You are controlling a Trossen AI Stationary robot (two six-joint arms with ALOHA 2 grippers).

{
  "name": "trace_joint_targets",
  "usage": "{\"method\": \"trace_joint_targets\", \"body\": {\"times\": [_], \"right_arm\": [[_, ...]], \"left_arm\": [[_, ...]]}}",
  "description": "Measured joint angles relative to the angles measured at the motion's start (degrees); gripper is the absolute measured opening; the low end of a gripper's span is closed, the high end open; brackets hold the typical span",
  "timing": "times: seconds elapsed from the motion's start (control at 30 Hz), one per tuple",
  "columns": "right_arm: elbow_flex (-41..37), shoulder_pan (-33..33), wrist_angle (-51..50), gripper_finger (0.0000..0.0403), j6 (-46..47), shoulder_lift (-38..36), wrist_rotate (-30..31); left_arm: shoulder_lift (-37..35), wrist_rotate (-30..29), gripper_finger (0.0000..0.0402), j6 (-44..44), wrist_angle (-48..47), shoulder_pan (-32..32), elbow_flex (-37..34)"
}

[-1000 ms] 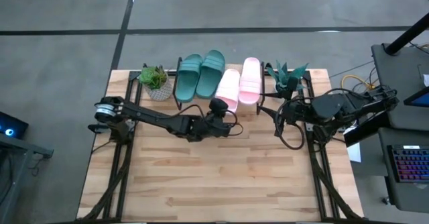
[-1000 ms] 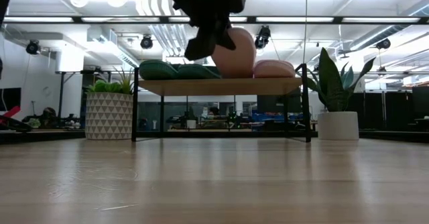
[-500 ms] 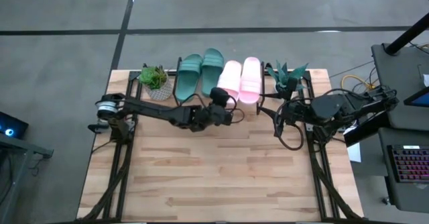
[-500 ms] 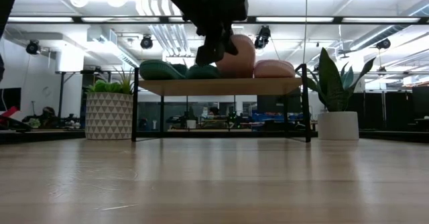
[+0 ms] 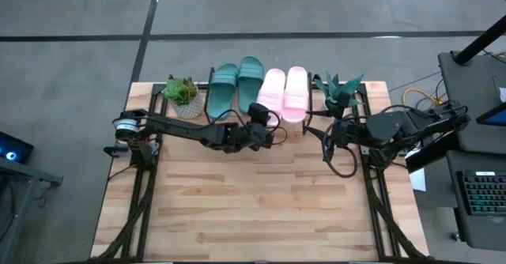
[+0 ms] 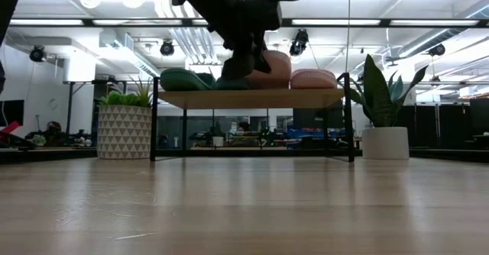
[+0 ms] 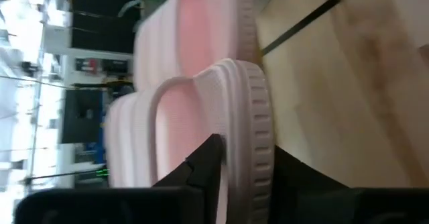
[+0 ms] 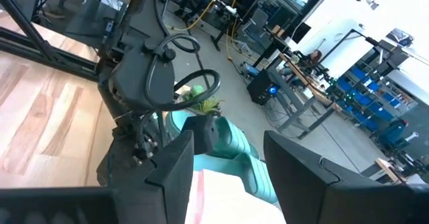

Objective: Pick and place slides into the shelf
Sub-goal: Put the pink slide on the shelf

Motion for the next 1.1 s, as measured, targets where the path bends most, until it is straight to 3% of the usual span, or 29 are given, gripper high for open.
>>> {"method": "trace_joint_targets", "body": {"times": [0.27,0.53,0.77,0.9,1.1], "right_arm": [[-0.1,0.0,0.0,0.0171,0.0,0.0,0.0],[-0.1,0.0,0.2,0.0171,0.0,0.0,0.0],[-0.1,0.0,0.2,0.0171,0.0,0.0,0.0],[-0.6,0.0,0.1,0.0171,0.3,0.0,0.0],[-1.0,0.0,0.1,0.0171,1.2,0.0,0.0]], "left_arm": [[0.0,2.6,0.0121,-6.0,-5.6,0.1,0.9],[0.0,3.4,0.0245,-12.7,-6.5,0.1,2.6],[-0.4,9.5,0.0343,-26.0,-20.8,-0.4,7.6],[-2.7,9.8,0.0363,-29.2,-29.2,-2.1,10.1],[-9.2,10.0,0.0366,-30.7,-30.8,-4.2,10.1]]}}
